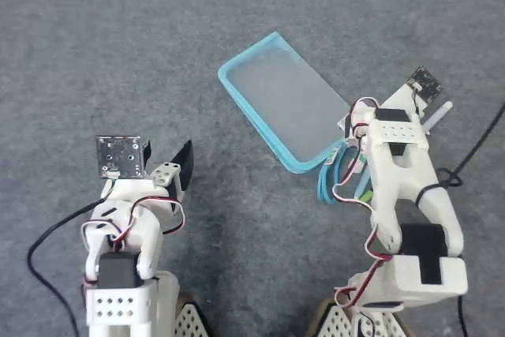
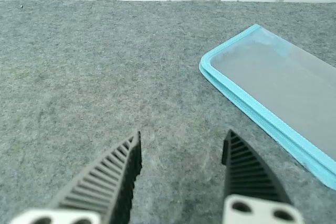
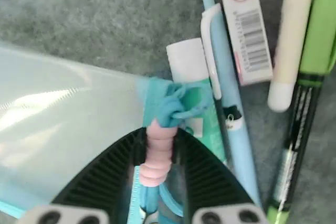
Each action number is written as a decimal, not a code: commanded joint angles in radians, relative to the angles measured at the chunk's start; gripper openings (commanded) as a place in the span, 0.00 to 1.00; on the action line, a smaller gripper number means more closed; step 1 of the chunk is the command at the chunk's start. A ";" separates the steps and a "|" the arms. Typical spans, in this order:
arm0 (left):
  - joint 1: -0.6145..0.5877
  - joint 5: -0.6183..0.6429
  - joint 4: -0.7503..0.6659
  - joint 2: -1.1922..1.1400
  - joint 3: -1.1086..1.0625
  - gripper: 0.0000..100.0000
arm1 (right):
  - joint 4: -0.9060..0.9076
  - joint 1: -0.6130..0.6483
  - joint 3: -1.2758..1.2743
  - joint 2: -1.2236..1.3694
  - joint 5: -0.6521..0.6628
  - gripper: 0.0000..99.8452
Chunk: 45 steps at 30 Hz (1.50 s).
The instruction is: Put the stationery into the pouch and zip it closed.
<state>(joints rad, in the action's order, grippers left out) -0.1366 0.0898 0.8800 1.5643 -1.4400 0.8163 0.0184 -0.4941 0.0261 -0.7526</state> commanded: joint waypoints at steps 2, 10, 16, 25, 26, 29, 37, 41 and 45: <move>0.006 -0.011 -0.041 0.017 0.016 0.24 | 0.035 -0.007 0.084 -0.019 0.227 0.01; 0.006 -0.011 -0.041 0.017 0.016 0.24 | 0.220 -0.007 0.222 -0.137 0.647 0.01; 0.006 -0.011 -0.041 0.017 0.016 0.24 | 0.318 0.183 0.298 -0.384 0.953 0.01; 0.014 -0.006 -0.083 0.015 0.002 0.24 | 0.542 0.522 0.471 -0.533 1.071 0.01; 0.014 -0.006 -0.110 0.015 -0.010 0.24 | 0.553 0.555 0.480 -0.532 1.071 0.01; 0.026 -0.006 -0.150 0.015 -0.010 0.24 | 0.559 0.608 0.489 -0.530 1.071 0.01; 0.121 -0.011 -0.127 0.014 -0.041 0.24 | 0.556 0.615 0.503 -0.530 1.068 0.01; 0.265 -0.014 -0.172 0.014 -0.084 0.24 | 0.564 0.642 0.560 -0.529 1.037 0.01; 0.328 -0.014 -0.186 -0.032 -0.082 0.24 | 0.607 0.736 0.575 -0.529 1.059 0.01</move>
<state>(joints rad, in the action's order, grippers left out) 0.1304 0.0867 0.7373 1.5643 -1.5428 1.3748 0.6720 0.0169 -0.4496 0.3015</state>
